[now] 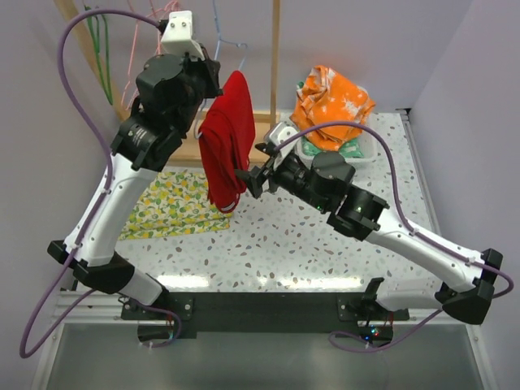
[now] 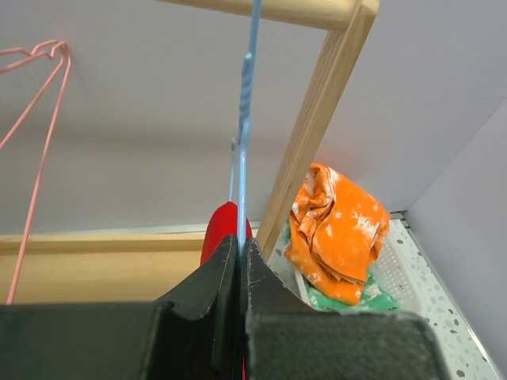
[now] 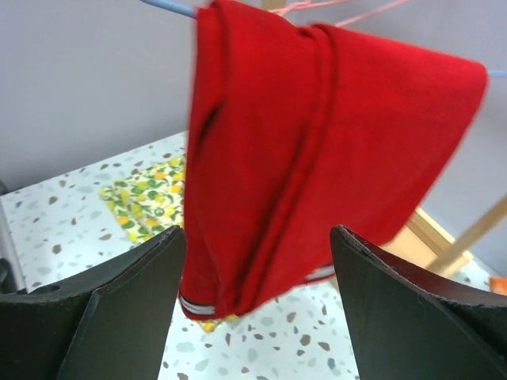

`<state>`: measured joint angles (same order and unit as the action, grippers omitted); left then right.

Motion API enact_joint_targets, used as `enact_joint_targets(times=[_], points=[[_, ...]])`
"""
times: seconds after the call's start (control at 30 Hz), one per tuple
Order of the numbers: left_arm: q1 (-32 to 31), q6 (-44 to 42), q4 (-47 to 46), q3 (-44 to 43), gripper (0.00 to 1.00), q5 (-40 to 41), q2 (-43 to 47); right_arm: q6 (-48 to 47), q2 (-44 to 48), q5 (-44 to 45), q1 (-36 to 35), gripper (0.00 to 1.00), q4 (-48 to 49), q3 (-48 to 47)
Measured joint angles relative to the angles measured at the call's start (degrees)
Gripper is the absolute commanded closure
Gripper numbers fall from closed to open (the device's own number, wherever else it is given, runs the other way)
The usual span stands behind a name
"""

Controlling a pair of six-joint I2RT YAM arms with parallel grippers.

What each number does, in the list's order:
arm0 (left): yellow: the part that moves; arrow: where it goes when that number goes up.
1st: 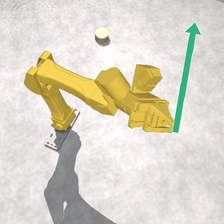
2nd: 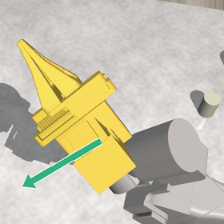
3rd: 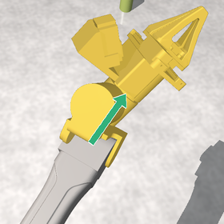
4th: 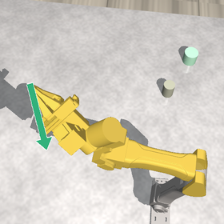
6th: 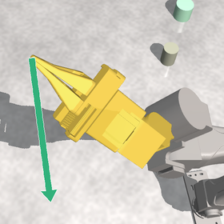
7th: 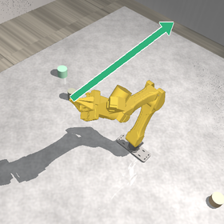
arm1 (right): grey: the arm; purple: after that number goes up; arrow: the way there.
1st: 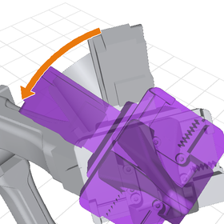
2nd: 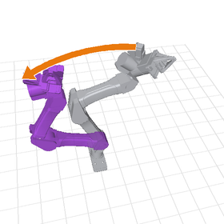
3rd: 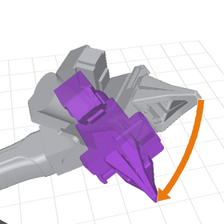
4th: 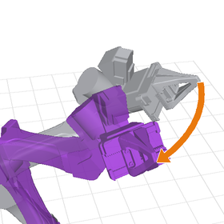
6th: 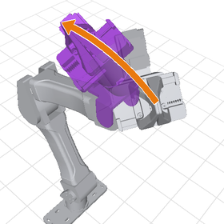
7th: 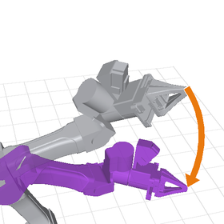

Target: Remove the trousers from the hanger

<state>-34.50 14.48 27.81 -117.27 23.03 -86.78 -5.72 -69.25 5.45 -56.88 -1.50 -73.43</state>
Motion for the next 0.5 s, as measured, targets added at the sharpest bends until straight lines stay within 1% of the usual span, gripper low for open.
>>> enact_joint_targets(times=[0.23, 0.4, 0.5], points=[[-2.2, 0.0, 2.0, 1.0, 1.0, 1.8, 0.1, -2.2, -3.0, 2.8, -5.4, 0.22, 0.5, -2.9], [-3.1, -0.1, 2.1, 1.0, 1.0, 2.7, 0.1, -4.4, -7.8, 6.6, -5.7, 0.22, 1.7, -6.3], [-3.2, -0.1, 1.9, 1.6, 1.0, 3.3, 0.2, -5.1, -10.2, 9.1, -5.7, 0.22, 2.5, -6.6]])
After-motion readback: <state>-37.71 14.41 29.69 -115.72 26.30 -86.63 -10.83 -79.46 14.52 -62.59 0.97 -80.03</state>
